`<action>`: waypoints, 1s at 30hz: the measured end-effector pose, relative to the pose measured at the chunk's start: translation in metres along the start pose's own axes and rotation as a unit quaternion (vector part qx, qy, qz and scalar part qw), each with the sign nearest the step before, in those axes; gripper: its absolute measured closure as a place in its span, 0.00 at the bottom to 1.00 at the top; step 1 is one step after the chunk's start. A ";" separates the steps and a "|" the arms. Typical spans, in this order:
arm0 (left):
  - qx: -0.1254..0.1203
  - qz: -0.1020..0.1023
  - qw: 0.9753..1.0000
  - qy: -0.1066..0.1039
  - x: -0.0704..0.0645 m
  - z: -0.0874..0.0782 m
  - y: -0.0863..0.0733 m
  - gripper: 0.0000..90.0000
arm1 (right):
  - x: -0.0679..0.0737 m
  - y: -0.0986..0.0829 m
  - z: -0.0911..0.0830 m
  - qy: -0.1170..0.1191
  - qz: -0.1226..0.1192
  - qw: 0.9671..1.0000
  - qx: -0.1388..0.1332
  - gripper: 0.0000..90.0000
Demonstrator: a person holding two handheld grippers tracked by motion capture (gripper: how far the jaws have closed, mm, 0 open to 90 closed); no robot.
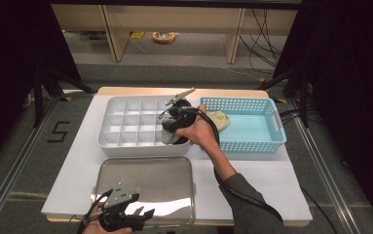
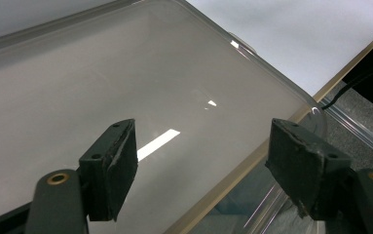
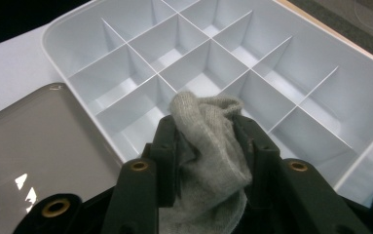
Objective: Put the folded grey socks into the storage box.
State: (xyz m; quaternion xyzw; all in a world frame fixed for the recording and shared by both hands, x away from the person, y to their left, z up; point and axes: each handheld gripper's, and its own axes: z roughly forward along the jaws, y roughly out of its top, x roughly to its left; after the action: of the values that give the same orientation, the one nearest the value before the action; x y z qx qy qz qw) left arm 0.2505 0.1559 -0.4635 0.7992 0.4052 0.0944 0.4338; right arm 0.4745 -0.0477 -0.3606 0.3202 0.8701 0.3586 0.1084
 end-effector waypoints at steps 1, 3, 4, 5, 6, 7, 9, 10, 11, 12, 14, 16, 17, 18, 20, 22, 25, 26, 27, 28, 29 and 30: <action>0.002 0.000 1.000 -0.002 0.000 0.000 0.000 0.29 | -0.001 0.002 0.004 -0.003 -0.002 1.000 0.011 0.73; 0.001 0.001 1.000 0.001 0.000 0.000 0.000 0.29 | -0.001 0.004 0.012 -0.004 -0.001 1.000 0.016 0.73; -0.002 0.001 1.000 0.003 0.000 0.000 -0.001 0.29 | -0.001 0.005 0.017 -0.008 -0.005 1.000 0.018 0.73; 0.001 0.000 1.000 0.005 0.000 -0.001 0.000 0.29 | -0.002 0.006 0.021 -0.007 -0.001 1.000 0.021 0.73; -0.003 0.000 1.000 0.005 0.000 0.000 -0.001 0.29 | -0.003 0.007 0.025 -0.010 -0.004 1.000 0.021 0.72; -0.002 0.000 1.000 0.003 0.000 0.000 -0.001 0.29 | -0.003 0.008 0.028 -0.010 0.001 1.000 0.023 0.72; 0.006 0.008 1.000 0.000 0.000 -0.001 0.000 0.29 | -0.004 0.009 0.035 -0.016 -0.001 0.999 0.028 0.72; 0.007 0.010 1.000 -0.002 0.001 -0.001 0.000 0.29 | -0.004 0.009 0.038 -0.012 0.009 0.999 0.031 0.72; 0.009 0.010 1.000 -0.004 0.001 -0.002 0.000 0.29 | -0.005 0.009 0.042 -0.023 0.015 0.999 0.037 0.72; 0.006 0.010 1.000 -0.003 0.001 -0.002 0.000 0.29 | -0.006 0.010 0.045 -0.020 0.014 0.999 0.035 0.72; 0.005 0.010 1.000 -0.002 0.000 -0.003 0.000 0.29 | -0.007 0.010 0.050 -0.023 0.016 0.999 0.040 0.72; 0.000 0.004 1.000 -0.004 -0.001 -0.002 0.000 0.29 | -0.007 0.009 0.057 -0.023 0.012 0.999 0.042 0.72; 0.000 0.004 1.000 -0.005 -0.001 -0.002 0.000 0.29 | -0.006 0.008 0.059 -0.027 0.020 0.998 0.052 0.72; -0.002 0.001 1.000 -0.006 -0.002 -0.001 0.000 0.29 | -0.005 0.008 0.061 -0.024 0.016 0.998 0.053 0.72; -0.001 0.002 1.000 -0.006 -0.002 0.000 -0.001 0.29 | -0.004 0.007 0.065 -0.020 0.006 0.999 0.050 0.71; 0.008 0.012 1.000 -0.004 -0.001 -0.001 -0.001 0.29 | 0.000 0.005 0.067 -0.020 0.018 0.998 0.057 0.71; 0.010 0.012 1.000 -0.001 -0.001 -0.001 -0.001 0.29 | 0.003 0.002 0.071 -0.015 0.007 0.998 0.061 0.70; 0.011 0.013 1.000 -0.001 -0.001 -0.001 -0.001 0.29 | 0.004 0.002 0.071 -0.023 0.014 0.997 0.067 0.69; 0.011 0.013 1.000 -0.003 -0.002 -0.001 -0.001 0.29 | 0.004 0.001 0.073 -0.021 0.005 0.998 0.067 0.68; 0.016 0.013 1.000 -0.009 -0.001 -0.001 -0.001 0.29 | 0.003 0.000 0.074 -0.023 -0.007 0.998 0.064 0.67; 0.019 0.012 1.000 -0.009 -0.001 -0.001 -0.001 0.29 | 0.003 -0.001 0.075 -0.021 -0.015 0.997 0.067 0.67; 0.012 0.009 1.000 -0.008 -0.002 0.000 -0.001 0.29 | 0.005 -0.002 0.075 -0.020 0.001 0.997 0.080 0.66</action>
State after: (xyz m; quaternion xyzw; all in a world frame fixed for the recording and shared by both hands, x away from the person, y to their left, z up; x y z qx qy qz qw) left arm 0.2486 0.1547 -0.4642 0.8090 0.3950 0.0867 0.4266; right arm 0.5009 -0.0040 -0.4163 0.3362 0.8933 0.2814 0.0993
